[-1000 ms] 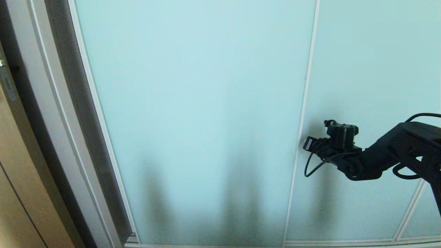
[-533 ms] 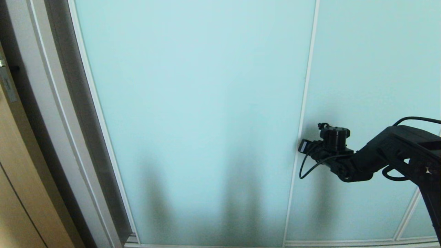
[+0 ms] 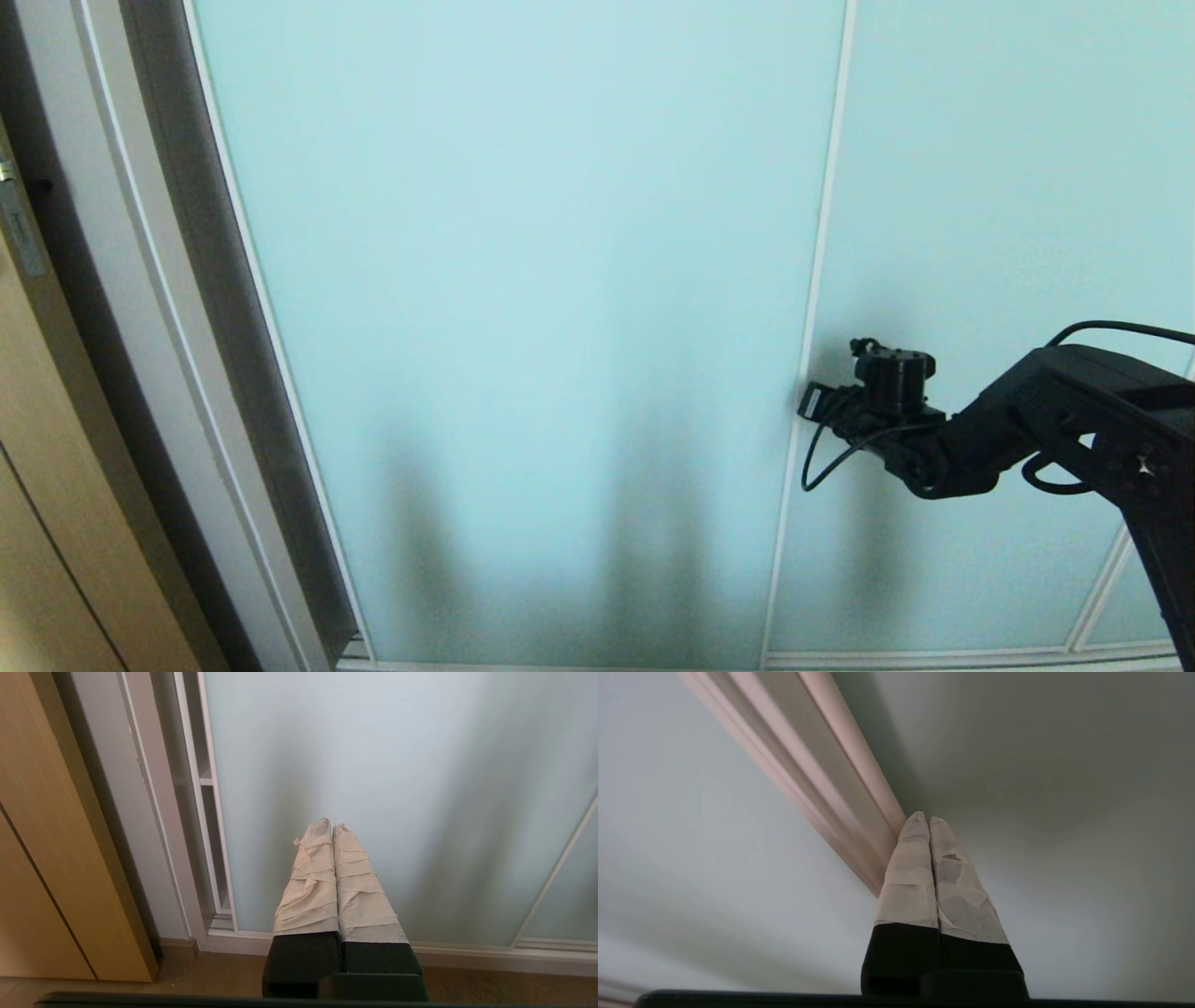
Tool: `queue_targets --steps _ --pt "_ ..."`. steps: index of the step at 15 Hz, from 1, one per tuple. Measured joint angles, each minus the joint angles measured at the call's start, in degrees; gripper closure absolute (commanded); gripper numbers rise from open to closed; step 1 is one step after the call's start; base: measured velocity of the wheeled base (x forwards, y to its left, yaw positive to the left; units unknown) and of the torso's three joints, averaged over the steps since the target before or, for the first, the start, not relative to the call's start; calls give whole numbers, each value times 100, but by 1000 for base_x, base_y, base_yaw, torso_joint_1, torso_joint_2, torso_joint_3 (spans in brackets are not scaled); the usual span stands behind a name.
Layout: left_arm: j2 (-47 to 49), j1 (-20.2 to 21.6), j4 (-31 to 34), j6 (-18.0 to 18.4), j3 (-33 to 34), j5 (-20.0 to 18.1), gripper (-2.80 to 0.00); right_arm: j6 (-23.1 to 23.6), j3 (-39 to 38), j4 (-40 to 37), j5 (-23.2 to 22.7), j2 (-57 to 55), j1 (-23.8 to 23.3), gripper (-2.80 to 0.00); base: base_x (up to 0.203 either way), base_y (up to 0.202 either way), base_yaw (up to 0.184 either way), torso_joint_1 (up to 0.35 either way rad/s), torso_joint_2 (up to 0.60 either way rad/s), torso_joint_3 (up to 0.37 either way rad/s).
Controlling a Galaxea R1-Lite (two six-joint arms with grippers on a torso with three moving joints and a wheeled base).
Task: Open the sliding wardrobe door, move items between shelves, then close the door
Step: Close the door
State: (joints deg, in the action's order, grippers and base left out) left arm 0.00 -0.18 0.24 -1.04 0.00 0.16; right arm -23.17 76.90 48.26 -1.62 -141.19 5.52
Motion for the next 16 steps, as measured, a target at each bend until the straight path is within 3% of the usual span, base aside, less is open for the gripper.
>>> queue_targets --steps 16 --pt "0 0 0 0 0 0 0 7 -101 30 -13 -23 366 0 0 0 0 0 0 0"
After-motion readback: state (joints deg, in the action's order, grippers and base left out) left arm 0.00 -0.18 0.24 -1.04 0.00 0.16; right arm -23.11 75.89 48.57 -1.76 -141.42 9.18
